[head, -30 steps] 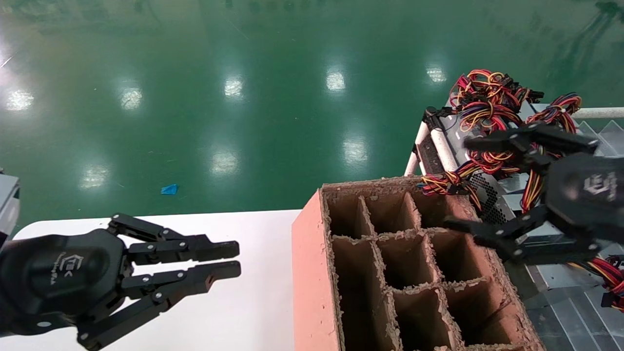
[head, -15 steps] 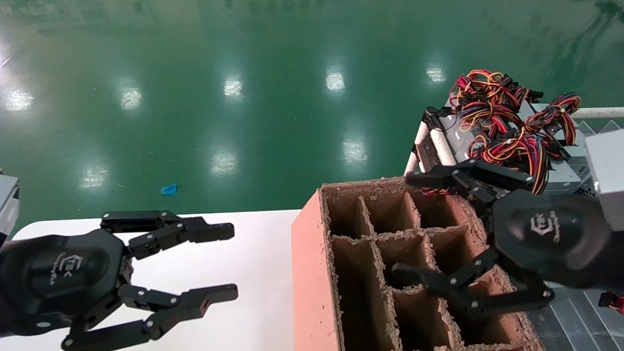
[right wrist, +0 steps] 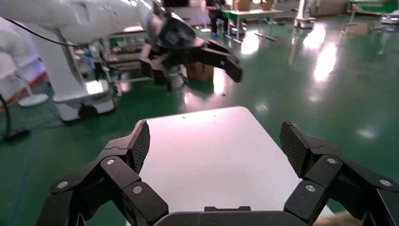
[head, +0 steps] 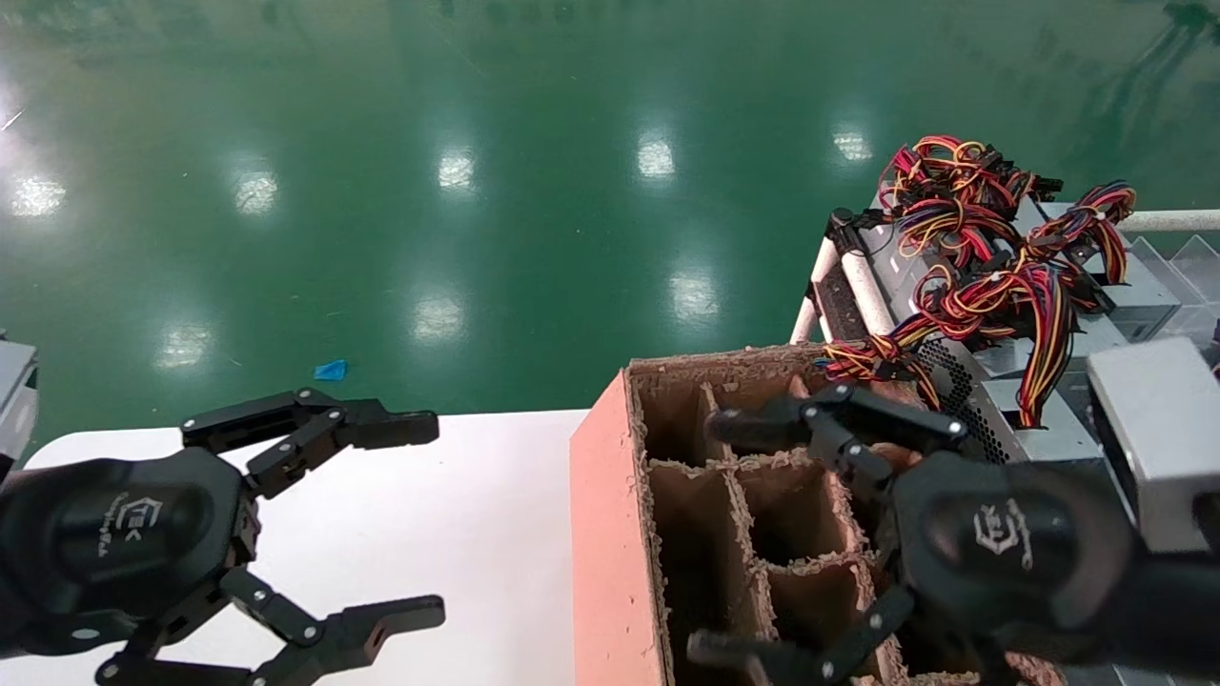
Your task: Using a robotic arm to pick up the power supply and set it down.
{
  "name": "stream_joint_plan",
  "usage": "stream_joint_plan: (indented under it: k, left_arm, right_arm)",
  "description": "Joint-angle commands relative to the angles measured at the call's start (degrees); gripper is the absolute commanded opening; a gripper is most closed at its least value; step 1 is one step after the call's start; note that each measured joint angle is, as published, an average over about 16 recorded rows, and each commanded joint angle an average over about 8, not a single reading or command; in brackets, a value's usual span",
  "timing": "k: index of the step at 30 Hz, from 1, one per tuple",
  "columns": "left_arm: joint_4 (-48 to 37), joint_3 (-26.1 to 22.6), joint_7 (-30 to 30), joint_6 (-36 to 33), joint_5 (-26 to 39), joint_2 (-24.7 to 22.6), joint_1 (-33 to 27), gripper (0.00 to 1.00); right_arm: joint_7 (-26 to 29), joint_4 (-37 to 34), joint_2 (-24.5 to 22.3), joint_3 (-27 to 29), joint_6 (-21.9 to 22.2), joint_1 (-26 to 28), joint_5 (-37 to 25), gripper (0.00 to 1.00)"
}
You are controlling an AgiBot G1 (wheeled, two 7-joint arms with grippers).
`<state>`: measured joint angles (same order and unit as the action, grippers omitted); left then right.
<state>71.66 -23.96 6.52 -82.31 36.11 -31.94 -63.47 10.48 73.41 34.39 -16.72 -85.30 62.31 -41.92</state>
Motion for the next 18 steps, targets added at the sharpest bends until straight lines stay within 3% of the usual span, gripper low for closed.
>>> stream_joint_plan:
  k: [1,18]
  left_arm:
    - [0.00,0.00,0.00,0.00,0.00,0.00,0.00,1.00]
    - [-0.01,0.00,0.00,0.01,0.00,0.00,0.01,1.00]
  right_arm:
    - [0.34,0.25,0.93,1.02,-0.56,-1.12,0.07,1.00]
    - [0.34,0.25,0.90,1.05,-0.58,-1.10,0.13,1.00]
